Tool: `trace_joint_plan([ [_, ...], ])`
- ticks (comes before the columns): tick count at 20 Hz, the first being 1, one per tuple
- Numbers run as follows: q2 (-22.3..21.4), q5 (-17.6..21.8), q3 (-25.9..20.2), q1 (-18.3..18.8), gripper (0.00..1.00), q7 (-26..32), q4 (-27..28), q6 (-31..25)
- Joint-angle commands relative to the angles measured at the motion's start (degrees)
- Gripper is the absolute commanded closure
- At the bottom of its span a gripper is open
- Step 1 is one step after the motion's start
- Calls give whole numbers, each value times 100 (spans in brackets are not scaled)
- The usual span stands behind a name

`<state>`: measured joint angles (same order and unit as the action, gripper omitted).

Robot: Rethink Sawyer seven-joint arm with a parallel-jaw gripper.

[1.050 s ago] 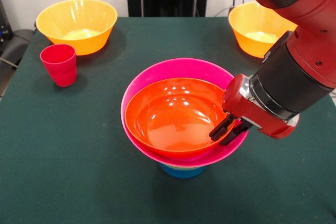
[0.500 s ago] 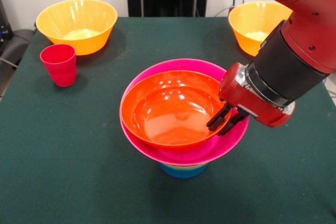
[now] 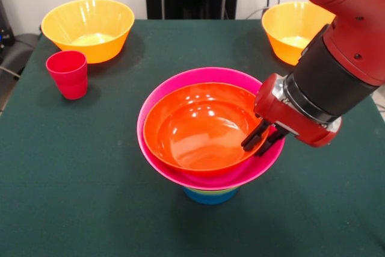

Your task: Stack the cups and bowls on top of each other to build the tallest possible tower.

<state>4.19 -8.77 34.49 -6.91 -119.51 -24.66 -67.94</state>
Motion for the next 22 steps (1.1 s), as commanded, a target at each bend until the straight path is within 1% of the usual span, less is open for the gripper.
trace_joint_plan([
  [1, 327, -212, -317, 208, 100, -1275, 94, -177],
  [7, 261, -366, -305, 275, 100, -1184, 39, -351],
  [10, 163, -400, -302, 260, 100, -1095, -92, -372],
  [13, 184, -438, -255, 287, 100, -1048, -29, -420],
  [17, 157, -502, -239, 258, 100, -1021, -76, -445],
  [19, 133, -522, -249, 230, 100, -1029, -146, -422],
  [20, 80, -513, -285, 161, 100, -1065, -312, -339],
  [22, 48, -522, -303, 107, 100, -1112, -409, -346],
])
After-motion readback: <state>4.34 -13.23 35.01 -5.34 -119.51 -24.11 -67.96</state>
